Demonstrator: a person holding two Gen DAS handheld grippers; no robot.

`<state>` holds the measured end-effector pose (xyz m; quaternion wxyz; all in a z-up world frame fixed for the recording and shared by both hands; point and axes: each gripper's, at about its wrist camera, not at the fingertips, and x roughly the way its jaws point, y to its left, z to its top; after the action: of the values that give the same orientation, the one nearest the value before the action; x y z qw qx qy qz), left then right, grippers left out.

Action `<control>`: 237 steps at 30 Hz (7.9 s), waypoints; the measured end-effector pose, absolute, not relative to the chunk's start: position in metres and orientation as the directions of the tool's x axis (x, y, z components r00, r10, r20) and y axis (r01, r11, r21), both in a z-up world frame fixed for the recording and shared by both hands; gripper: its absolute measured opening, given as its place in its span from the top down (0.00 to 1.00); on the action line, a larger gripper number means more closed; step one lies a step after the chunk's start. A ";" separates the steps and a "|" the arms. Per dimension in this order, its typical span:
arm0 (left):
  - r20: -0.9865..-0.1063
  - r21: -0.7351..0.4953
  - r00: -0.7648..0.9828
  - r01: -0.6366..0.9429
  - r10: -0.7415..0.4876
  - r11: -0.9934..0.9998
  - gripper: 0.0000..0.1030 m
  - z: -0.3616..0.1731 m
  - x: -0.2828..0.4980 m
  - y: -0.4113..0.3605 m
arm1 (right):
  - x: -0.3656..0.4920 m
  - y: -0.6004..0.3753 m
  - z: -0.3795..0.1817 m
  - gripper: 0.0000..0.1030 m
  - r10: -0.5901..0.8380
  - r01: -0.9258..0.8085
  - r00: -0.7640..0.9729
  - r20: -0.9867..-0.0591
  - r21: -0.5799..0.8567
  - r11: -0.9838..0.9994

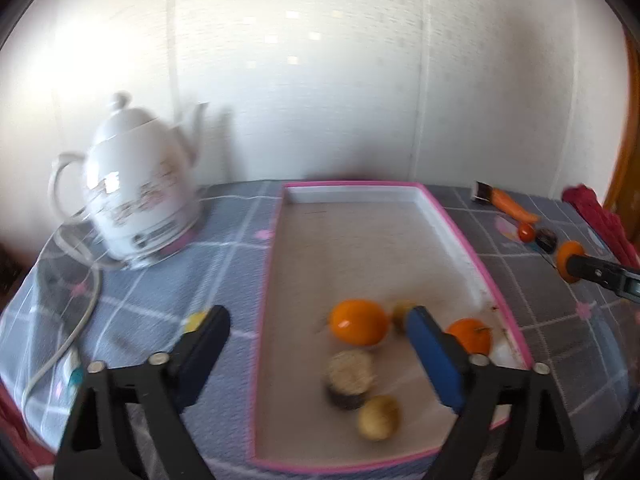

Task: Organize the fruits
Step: 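Carry the mandarin orange into the pink tray and open the right tool, then grasp the dark round fruit with the right tool while the left grasps the red cherry tomato, then lower the cherry tomato into the pink tray and open the left tool, then lower the dark round fruit into the pink tray and open the right tool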

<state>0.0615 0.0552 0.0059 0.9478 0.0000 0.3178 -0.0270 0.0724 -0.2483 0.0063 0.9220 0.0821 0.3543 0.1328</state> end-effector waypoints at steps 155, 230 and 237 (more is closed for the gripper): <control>-0.701 -0.153 0.631 0.322 -0.332 0.934 0.71 0.009 0.155 -0.180 | 0.148 -0.393 -0.007 0.56 0.121 0.141 0.635 -0.763 0.269 0.953; -0.675 -0.203 0.731 -0.053 -0.101 0.978 0.11 -0.001 0.067 0.104 | 0.064 -0.147 0.020 0.56 0.345 -0.281 0.670 -0.657 0.206 0.937; -0.660 -0.144 0.748 -0.037 -0.068 0.989 0.07 -0.001 0.064 0.094 | 0.086 -0.114 0.015 0.56 0.313 -0.316 0.639 -0.703 0.131 0.940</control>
<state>0.0642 0.0936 -0.0006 0.9319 -0.0740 0.3550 -0.0085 0.0862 -0.1145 0.0147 0.9052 -0.0020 0.3879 0.1736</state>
